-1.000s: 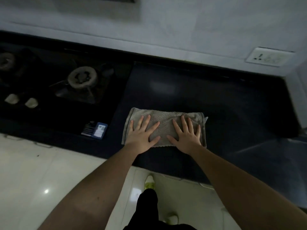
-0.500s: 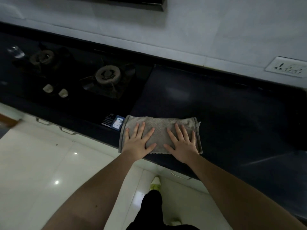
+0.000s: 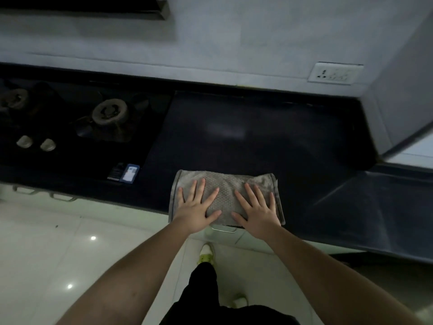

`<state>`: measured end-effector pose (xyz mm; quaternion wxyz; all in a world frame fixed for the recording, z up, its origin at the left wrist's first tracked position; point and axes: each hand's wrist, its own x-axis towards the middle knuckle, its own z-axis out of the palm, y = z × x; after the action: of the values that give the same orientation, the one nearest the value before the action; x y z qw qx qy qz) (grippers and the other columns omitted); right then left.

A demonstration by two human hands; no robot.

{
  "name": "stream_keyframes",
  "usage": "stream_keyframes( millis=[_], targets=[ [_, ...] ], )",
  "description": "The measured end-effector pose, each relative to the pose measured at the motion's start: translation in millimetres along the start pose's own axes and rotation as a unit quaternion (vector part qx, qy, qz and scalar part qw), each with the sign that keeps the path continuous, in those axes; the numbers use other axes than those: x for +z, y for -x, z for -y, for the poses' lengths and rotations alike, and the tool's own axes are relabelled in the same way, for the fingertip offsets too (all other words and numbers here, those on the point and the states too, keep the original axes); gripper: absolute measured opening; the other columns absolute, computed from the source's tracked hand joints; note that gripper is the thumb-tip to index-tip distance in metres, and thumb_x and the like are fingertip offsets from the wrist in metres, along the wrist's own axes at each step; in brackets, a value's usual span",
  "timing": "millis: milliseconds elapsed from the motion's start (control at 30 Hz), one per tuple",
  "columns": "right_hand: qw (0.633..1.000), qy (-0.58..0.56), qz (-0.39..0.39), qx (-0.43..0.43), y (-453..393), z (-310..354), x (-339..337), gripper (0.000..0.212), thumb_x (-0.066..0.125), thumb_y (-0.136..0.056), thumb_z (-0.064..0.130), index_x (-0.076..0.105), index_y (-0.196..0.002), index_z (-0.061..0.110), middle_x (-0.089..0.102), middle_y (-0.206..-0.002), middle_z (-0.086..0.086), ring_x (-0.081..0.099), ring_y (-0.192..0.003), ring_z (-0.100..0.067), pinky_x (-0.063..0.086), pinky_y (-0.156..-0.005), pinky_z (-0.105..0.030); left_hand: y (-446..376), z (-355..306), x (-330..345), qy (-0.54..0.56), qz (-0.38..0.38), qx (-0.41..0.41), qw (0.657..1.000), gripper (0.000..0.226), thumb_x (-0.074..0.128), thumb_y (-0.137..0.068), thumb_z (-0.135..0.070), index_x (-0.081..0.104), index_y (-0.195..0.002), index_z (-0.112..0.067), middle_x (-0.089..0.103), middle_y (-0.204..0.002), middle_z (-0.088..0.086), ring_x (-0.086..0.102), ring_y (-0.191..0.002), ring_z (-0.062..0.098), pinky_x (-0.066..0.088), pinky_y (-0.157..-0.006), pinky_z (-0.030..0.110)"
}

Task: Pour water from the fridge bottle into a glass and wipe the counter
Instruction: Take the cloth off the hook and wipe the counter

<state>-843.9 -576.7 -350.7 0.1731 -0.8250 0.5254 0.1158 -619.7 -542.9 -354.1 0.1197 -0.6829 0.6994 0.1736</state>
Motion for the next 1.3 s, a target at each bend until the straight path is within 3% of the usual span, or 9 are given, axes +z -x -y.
stream_keyframes(
  millis=[333,467,733,1167,1300],
  targets=[
    [0.989,-0.055,-0.006,0.138,77.5,-131.0,1.6,0.071,0.010,-0.086,0.079,-0.020,-0.145,0.052,-0.027,-0.157,0.014,-0.025,-0.145,-0.013,-0.013,-0.116,-0.056,-46.3,-153.0,-16.3,-0.034,0.069,0.110,0.991,0.075,0.008,-0.086,-0.082,-0.027,-0.144,-0.051,-0.047,-0.149,0.003,-0.044,-0.137,0.027,-0.019,-0.108,0.067],
    [0.986,-0.066,0.015,0.153,85.7,-170.9,-4.3,0.074,0.012,-0.083,0.082,-0.023,-0.142,0.054,-0.030,-0.156,0.016,-0.025,-0.145,-0.013,-0.013,-0.116,-0.056,-61.6,-191.1,-20.1,-0.048,0.080,0.127,0.988,0.075,0.008,-0.085,-0.082,-0.029,-0.143,-0.052,-0.047,-0.150,0.003,-0.043,-0.138,0.029,-0.017,-0.108,0.068],
    [0.987,-0.056,-0.005,0.150,73.1,-225.1,-18.7,0.078,0.010,-0.077,0.086,-0.020,-0.142,0.057,-0.022,-0.159,0.015,-0.019,-0.147,-0.015,-0.009,-0.116,-0.057,-94.0,-231.8,-29.4,-0.057,0.080,0.134,0.986,0.075,0.008,-0.087,-0.080,-0.027,-0.144,-0.049,-0.045,-0.151,0.007,-0.039,-0.140,0.033,-0.014,-0.107,0.071],
    [0.987,-0.051,0.026,0.153,0.1,-268.6,-56.5,0.080,0.024,-0.083,0.080,-0.024,-0.142,0.053,-0.031,-0.157,0.008,-0.026,-0.145,-0.021,-0.015,-0.115,-0.053,-166.7,-235.9,-52.8,-0.038,0.018,0.175,0.984,0.073,0.012,-0.089,-0.077,-0.015,-0.150,-0.048,-0.030,-0.159,0.010,-0.029,-0.145,0.036,-0.010,-0.107,0.072],
    [0.986,-0.055,0.024,0.154,-35.4,-273.7,-68.3,0.086,0.011,-0.075,0.087,-0.021,-0.145,0.050,-0.030,-0.157,0.008,-0.026,-0.145,-0.021,-0.014,-0.116,-0.053,-196.5,-231.8,-63.7,-0.026,0.016,0.153,0.988,0.074,0.012,-0.088,-0.079,-0.015,-0.149,-0.049,-0.031,-0.159,0.008,-0.031,-0.144,0.034,-0.013,-0.107,0.071]
  ],
)
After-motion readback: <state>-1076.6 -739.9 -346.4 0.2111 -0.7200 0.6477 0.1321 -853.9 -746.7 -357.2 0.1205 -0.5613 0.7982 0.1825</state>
